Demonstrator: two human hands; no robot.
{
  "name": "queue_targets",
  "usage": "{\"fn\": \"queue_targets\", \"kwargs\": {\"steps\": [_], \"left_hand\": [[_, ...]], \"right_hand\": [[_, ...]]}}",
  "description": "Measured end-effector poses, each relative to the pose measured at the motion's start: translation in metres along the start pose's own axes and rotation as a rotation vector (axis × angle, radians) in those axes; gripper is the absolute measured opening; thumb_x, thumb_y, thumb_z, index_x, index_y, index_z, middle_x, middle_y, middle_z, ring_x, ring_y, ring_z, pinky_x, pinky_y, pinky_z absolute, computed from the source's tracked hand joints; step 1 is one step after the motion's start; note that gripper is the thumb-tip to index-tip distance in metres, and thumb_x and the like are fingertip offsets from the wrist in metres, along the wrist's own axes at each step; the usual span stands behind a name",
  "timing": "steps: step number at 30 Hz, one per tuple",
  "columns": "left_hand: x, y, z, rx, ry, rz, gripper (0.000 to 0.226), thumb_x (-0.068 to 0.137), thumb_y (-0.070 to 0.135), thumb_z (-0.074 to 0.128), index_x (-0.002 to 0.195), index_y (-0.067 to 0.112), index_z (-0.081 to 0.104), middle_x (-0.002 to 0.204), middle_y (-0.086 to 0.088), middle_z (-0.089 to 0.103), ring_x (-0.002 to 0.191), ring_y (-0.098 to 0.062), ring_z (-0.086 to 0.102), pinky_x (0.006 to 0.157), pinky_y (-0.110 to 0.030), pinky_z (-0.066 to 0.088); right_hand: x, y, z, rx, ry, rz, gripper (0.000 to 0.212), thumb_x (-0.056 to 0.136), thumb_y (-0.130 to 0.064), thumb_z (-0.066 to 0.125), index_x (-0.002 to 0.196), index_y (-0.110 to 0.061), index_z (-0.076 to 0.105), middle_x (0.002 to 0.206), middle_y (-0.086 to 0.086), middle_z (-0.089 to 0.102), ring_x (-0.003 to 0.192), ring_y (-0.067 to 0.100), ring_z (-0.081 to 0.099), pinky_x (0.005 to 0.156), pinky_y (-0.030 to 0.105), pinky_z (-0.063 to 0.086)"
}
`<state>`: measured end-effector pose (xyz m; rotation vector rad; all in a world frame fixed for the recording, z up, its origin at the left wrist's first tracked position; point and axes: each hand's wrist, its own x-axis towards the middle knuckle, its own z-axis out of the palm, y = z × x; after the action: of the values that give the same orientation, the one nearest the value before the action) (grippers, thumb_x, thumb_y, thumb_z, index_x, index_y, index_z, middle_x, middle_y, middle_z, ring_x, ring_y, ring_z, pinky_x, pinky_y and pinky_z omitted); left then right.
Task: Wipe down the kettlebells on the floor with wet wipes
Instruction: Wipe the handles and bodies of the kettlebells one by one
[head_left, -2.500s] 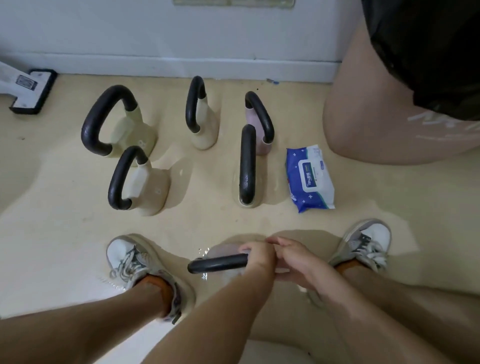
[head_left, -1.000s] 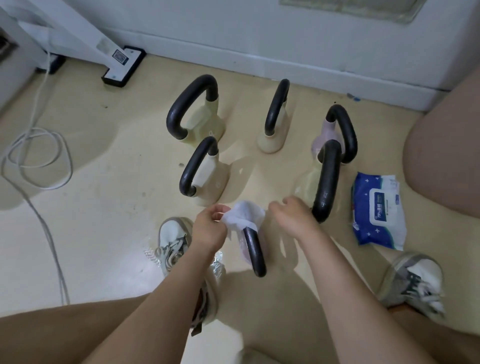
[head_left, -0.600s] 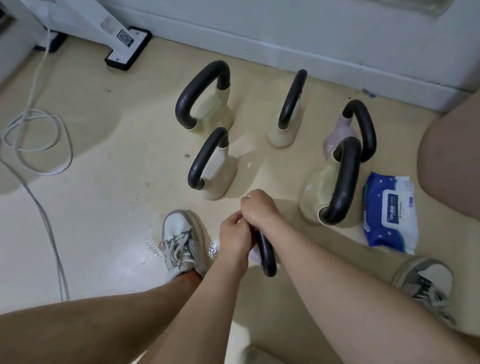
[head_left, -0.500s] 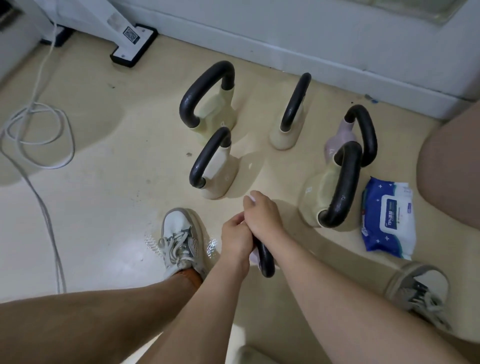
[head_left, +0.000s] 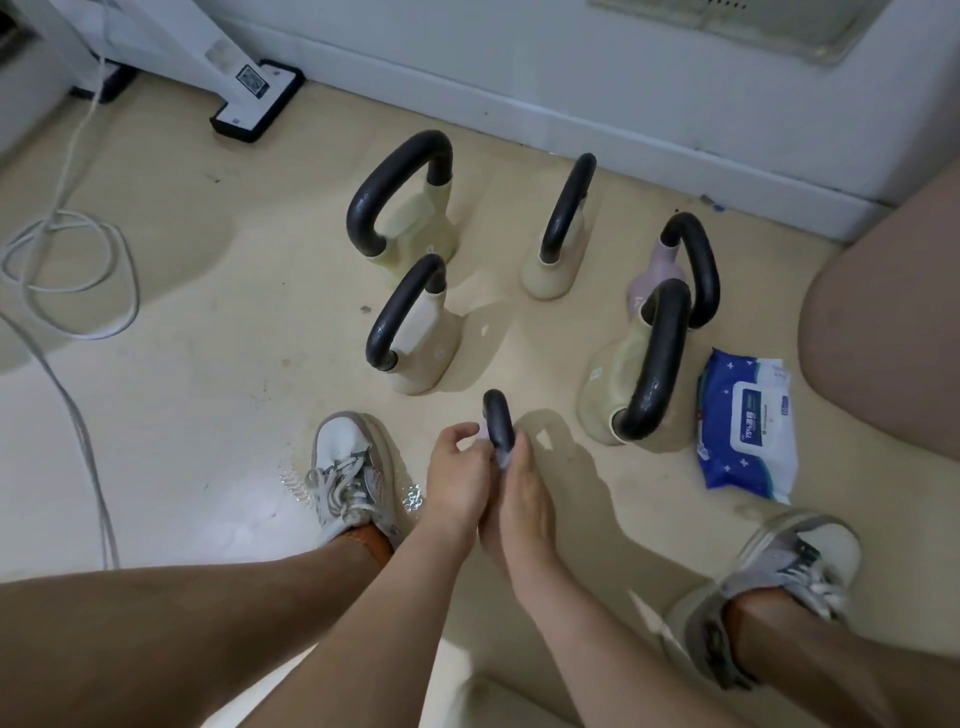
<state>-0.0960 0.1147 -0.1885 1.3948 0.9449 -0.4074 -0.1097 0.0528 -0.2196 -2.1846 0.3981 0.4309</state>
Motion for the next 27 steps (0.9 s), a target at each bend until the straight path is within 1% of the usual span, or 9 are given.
{"fn": "queue_targets", "kwargs": {"steps": [5, 7, 9, 12, 15, 19, 23, 25, 27], "left_hand": [[0.027, 0.019, 0.014, -0.161, 0.009, 0.054, 0.023, 0.095, 0.024, 0.046, 0.115, 0.017, 0.056, 0.106, -0.002, 0.068, 0.095, -0.013, 0.064, 0.075, -0.027, 0.049], [0.026, 0.019, 0.02, -0.174, -0.035, 0.071, 0.033, 0.096, 0.032, 0.044, 0.125, 0.019, 0.051, 0.117, -0.001, 0.063, 0.103, -0.012, 0.06, 0.082, -0.027, 0.046], [0.033, 0.021, 0.025, -0.137, -0.051, 0.092, 0.045, 0.092, 0.041, 0.044, 0.128, 0.015, 0.051, 0.124, -0.007, 0.06, 0.103, -0.016, 0.058, 0.083, -0.029, 0.045], [0.043, 0.022, 0.025, -0.098, -0.022, 0.077, 0.046, 0.093, 0.048, 0.042, 0.117, 0.014, 0.061, 0.112, -0.012, 0.064, 0.097, -0.019, 0.065, 0.074, -0.028, 0.051], [0.049, 0.013, 0.023, -0.161, 0.018, 0.009, 0.043, 0.099, 0.043, 0.039, 0.107, 0.011, 0.067, 0.095, -0.011, 0.072, 0.087, -0.021, 0.07, 0.08, -0.034, 0.056], [0.055, 0.004, 0.022, -0.182, 0.037, 0.031, 0.039, 0.099, 0.035, 0.043, 0.13, 0.016, 0.057, 0.121, -0.006, 0.066, 0.109, -0.016, 0.064, 0.101, -0.039, 0.048], [0.056, 0.007, 0.021, -0.097, 0.043, 0.097, 0.044, 0.1, 0.029, 0.04, 0.142, 0.017, 0.045, 0.14, -0.004, 0.053, 0.124, -0.015, 0.054, 0.11, -0.037, 0.039], [0.052, 0.01, 0.023, -0.029, 0.024, 0.134, 0.045, 0.102, 0.027, 0.035, 0.146, 0.014, 0.038, 0.145, -0.006, 0.048, 0.13, -0.017, 0.048, 0.112, -0.036, 0.036], [0.044, 0.011, 0.021, 0.069, 0.003, 0.175, 0.046, 0.103, 0.026, 0.033, 0.147, 0.012, 0.034, 0.147, -0.007, 0.044, 0.133, -0.018, 0.045, 0.113, -0.036, 0.034]], "right_hand": [[0.067, -0.029, 0.005, -0.075, -0.159, -0.088, 0.039, 0.101, -0.017, 0.033, 0.137, -0.004, 0.038, 0.14, 0.012, 0.045, 0.13, 0.024, 0.045, 0.105, 0.029, 0.038], [0.07, -0.033, -0.007, 0.134, -0.292, -0.029, 0.022, 0.103, -0.02, 0.032, 0.101, -0.022, 0.054, 0.107, -0.003, 0.057, 0.1, 0.012, 0.057, 0.086, 0.018, 0.046], [0.083, -0.038, -0.01, 0.26, -0.361, 0.092, 0.029, 0.103, -0.017, 0.034, 0.08, -0.03, 0.046, 0.085, -0.01, 0.051, 0.081, 0.01, 0.053, 0.077, 0.019, 0.046], [0.102, -0.04, -0.007, 0.36, -0.438, 0.257, 0.027, 0.097, -0.012, 0.044, 0.072, -0.02, 0.05, 0.075, -0.001, 0.053, 0.073, 0.019, 0.053, 0.079, 0.035, 0.047], [0.116, -0.032, -0.003, 0.466, -0.443, 0.442, 0.015, 0.082, -0.011, 0.058, 0.067, -0.009, 0.059, 0.064, 0.007, 0.059, 0.064, 0.024, 0.057, 0.064, 0.03, 0.047], [0.127, -0.015, 0.006, 0.562, -0.399, 0.519, 0.02, 0.09, -0.009, 0.051, 0.07, -0.011, 0.054, 0.073, 0.006, 0.057, 0.066, 0.02, 0.054, 0.065, 0.028, 0.046], [0.114, -0.011, 0.005, 0.605, -0.379, 0.509, 0.034, 0.095, -0.017, 0.046, 0.062, -0.014, 0.048, 0.052, -0.001, 0.054, 0.061, 0.018, 0.05, 0.058, 0.025, 0.043], [0.1, -0.015, 0.007, 0.632, -0.415, 0.433, 0.031, 0.1, -0.028, 0.041, 0.078, -0.014, 0.057, 0.072, -0.002, 0.065, 0.073, 0.013, 0.058, 0.067, 0.023, 0.048], [0.084, -0.014, 0.008, 0.699, -0.361, 0.312, 0.035, 0.101, -0.036, 0.04, 0.116, -0.011, 0.06, 0.117, 0.002, 0.063, 0.108, 0.013, 0.059, 0.097, 0.03, 0.045]]}}
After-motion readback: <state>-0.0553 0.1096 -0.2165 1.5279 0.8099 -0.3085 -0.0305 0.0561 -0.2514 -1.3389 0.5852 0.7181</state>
